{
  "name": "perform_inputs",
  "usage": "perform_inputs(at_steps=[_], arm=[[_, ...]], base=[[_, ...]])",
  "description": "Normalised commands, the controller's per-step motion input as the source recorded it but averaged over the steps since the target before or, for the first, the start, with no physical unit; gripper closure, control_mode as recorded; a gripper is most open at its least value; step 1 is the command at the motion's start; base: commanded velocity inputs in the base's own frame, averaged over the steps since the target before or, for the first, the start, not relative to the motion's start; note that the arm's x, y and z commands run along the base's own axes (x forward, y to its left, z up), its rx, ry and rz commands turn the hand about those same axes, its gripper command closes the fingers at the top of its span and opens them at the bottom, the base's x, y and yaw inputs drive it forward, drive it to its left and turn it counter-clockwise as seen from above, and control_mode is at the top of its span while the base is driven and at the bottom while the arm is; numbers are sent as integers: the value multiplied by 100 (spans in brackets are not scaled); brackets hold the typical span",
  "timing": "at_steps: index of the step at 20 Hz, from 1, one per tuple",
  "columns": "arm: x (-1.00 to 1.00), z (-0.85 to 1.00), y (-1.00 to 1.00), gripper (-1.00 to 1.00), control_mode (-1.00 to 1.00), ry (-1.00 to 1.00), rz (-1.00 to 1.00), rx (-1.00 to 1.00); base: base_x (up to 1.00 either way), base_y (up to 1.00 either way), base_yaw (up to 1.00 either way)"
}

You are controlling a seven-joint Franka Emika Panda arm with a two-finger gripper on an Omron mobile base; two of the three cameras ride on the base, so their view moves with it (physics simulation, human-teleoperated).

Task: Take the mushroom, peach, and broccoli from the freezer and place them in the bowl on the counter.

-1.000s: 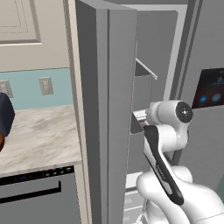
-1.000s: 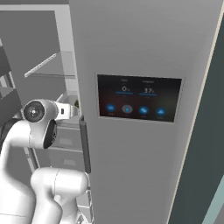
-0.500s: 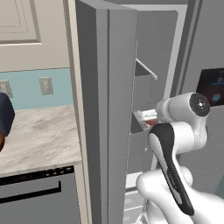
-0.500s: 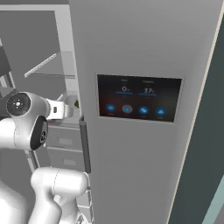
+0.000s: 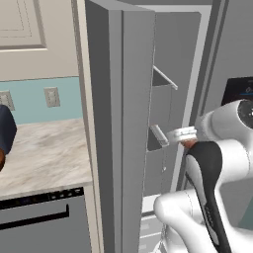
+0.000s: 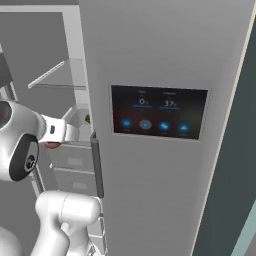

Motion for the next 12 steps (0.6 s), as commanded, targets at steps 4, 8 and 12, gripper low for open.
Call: perform_inputs(at_steps=[4, 8, 12], arm=[[-49, 6, -42, 100, -100, 4, -2, 0], [-25, 23, -32, 100, -100, 7, 0, 0], [-23, 11, 0, 100, -100, 5, -7, -1]], base=[[0, 0, 0], [0, 0, 0], [0, 0, 0]])
